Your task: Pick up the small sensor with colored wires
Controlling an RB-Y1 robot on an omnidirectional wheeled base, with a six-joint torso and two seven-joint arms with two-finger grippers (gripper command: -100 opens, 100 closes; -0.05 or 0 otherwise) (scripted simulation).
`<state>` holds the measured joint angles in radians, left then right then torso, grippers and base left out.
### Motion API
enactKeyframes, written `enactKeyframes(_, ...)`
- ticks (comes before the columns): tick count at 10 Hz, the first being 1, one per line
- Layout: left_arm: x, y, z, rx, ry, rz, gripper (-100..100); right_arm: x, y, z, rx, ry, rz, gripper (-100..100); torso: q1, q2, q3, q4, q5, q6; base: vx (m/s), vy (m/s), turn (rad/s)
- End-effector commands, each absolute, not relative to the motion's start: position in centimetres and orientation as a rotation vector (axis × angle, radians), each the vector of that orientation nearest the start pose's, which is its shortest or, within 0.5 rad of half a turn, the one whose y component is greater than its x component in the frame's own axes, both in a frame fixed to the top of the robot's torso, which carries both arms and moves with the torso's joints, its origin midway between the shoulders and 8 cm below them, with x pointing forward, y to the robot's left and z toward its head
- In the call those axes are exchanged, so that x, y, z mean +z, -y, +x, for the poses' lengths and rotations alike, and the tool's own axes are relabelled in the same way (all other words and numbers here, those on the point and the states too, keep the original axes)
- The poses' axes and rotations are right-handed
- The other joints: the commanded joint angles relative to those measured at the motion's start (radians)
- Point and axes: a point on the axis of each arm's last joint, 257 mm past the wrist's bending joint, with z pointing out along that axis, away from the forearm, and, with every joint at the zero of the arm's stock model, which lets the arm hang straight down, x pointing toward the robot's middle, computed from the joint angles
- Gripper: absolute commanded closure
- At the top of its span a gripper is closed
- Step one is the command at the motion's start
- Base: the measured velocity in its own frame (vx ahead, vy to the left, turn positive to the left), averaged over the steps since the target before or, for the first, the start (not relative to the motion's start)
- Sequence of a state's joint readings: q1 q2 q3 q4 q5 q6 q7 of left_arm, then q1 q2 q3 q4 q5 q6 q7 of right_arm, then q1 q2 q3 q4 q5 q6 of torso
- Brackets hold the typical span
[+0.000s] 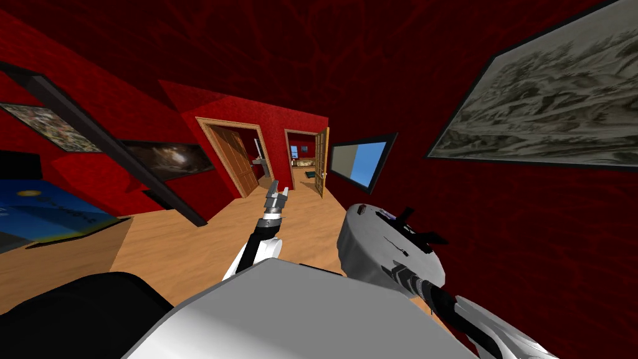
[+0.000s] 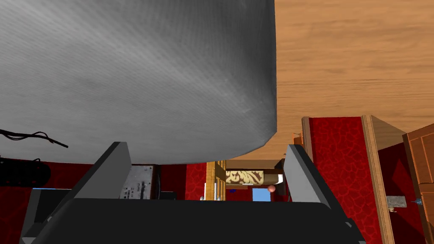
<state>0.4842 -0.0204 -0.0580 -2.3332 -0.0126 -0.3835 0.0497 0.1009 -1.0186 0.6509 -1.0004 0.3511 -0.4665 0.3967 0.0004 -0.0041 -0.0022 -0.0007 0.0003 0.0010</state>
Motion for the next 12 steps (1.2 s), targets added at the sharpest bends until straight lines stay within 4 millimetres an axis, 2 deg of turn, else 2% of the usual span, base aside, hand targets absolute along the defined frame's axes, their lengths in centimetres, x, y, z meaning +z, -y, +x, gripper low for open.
enactKeyframes(1, 3.1, -26.0, 35.6, -1.393, -0.623, -0.731, 0, -47.7, 48.5, 29.1, 0.133, -2.396, -0.474, -100, 0.000, 0.000, 0.000, 0.000, 0.000, 0.000, 0.060, 0.010, 0.092)
enactKeyframes(2, 3.1, -26.0, 35.6, -1.392, -0.623, -0.731, 0, -47.8, 48.9, 29.0, 0.124, -2.403, -0.470, -100, 0.000, 0.001, 0.000, 0.000, 0.000, 0.001, 0.025, 0.003, -0.005)
enactKeyframes(3, 3.1, -26.0, 35.6, -1.392, -0.623, -0.731, 0, -48.0, 51.1, 27.8, 0.069, -2.443, -0.531, -100, -0.001, 0.002, 0.001, 0.000, 0.000, 0.001, 0.052, 0.009, 0.160)
enactKeyframes(5, 3.1, -26.0, 35.6, -1.392, -0.623, -0.731, 0, -48.1, 51.9, 27.5, 0.054, -2.453, -0.524, -100, 0.000, 0.001, 0.000, 0.000, 0.000, 0.001, 0.044, 0.006, 0.037)
enactKeyframes(7, 3.1, -26.0, 35.6, -1.393, -0.623, -0.731, 0, -47.9, 57.3, 24.6, -0.076, -2.542, -0.618, -100, -0.001, 0.002, 0.001, 0.000, 0.000, 0.000, 0.072, 0.012, 0.174)
enactKeyframes(8, 3.1, -26.0, 35.6, -1.393, -0.623, -0.731, 0, -47.7, 59.4, 23.3, -0.125, -2.580, -0.662, -100, 0.000, -0.001, -0.001, 0.000, 0.000, 0.000, 0.130, 0.027, 0.213)
enactKeyframes(9, 3.1, -26.0, 35.6, -1.392, -0.623, -0.731, 0, -47.8, 58.3, 23.8, -0.097, -2.565, -0.674, -100, 0.001, -0.003, -0.002, -0.001, 0.000, 0.000, 0.106, -0.005, 0.043)
enactKeyframes(11, 3.1, -26.0, 35.6, -1.392, -0.623, -0.731, 0, -47.7, 59.7, 23.1, -0.131, -2.584, -0.660, -100, -0.001, 0.000, 0.000, 0.000, -0.001, 0.001, 0.028, -0.009, -0.013)
enactKeyframes(12, 3.1, -26.0, 35.6, -1.392, -0.623, -0.731, 0, -47.5, 61.3, 22.0, -0.167, -2.615, -0.702, -100, -0.001, 0.003, 0.002, 0.001, -0.001, 0.001, 0.039, 0.001, 0.104)
